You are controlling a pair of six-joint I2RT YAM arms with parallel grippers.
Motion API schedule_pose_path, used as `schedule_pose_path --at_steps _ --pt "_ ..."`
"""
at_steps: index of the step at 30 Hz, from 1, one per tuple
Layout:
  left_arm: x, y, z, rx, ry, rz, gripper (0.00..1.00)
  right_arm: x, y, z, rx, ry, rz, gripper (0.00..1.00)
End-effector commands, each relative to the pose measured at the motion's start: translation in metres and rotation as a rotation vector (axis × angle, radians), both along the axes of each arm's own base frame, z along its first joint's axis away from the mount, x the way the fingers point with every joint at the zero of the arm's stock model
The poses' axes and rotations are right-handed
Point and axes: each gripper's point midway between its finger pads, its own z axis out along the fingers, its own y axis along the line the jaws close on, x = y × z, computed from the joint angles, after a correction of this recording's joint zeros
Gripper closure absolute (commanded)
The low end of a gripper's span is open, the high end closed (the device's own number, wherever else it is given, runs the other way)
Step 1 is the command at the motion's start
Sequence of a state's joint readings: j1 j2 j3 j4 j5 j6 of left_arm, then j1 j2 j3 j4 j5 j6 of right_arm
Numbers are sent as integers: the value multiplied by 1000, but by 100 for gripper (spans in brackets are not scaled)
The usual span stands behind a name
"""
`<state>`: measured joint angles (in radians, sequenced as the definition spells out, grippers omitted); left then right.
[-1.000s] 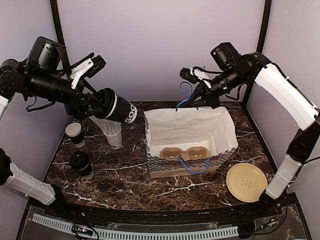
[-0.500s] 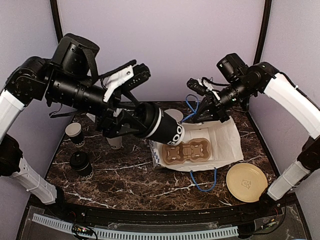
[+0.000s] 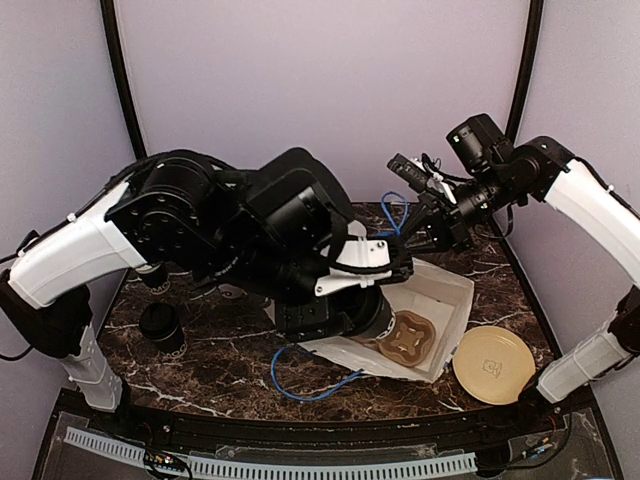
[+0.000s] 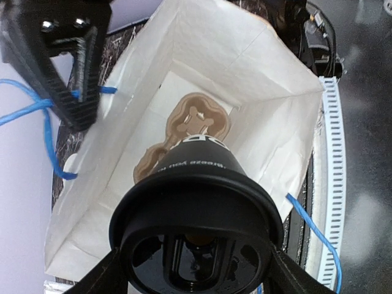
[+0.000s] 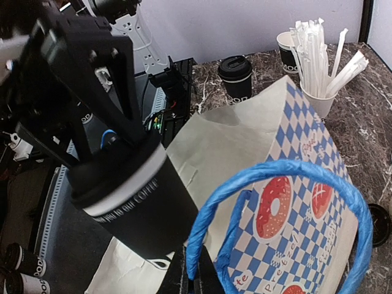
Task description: Pack the takeout coffee
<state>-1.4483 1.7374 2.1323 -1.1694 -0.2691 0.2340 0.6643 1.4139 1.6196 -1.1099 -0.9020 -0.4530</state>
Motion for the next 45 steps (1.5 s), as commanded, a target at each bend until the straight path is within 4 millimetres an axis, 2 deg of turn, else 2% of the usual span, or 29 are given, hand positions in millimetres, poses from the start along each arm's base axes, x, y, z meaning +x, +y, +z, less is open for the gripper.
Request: schedule_pose_path --at_steps 1,7,16,20,26,30,32,34,37,41,43,45 --pt "14 9 -19 147 -117 20 58 -16 3 14 76 15 55 100" --pt "21 -1 -34 196 -176 7 58 -32 3 13 101 24 131 100" --pt "34 7 -63 304 -261 16 59 -58 11 13 77 19 270 100" --pt "30 6 -75 319 -276 -11 59 -61 11 15 80 6 302 100" --pt "20 -7 -85 280 -292 -91 60 -68 9 4 63 11 348 100" --pt "18 -8 -98 283 -305 -127 60 -67 9 0 46 2 345 100" --pt "18 -9 -101 282 -308 -135 60 -64 8 0 26 -22 331 73" --pt "18 -9 -101 279 -304 -133 60 -56 5 -1 -14 -76 305 56" --pt "18 -9 -99 263 -298 -124 60 -33 -9 -1 -68 -144 217 45" --pt "18 -7 -95 242 -288 -102 60 7 -45 3 -69 -169 55 36" --pt "18 -4 -98 245 -285 -96 61 19 -61 -13 -123 -202 3 30" --pt "19 -2 -99 237 -288 -92 61 22 -73 -44 -207 -232 -19 20"
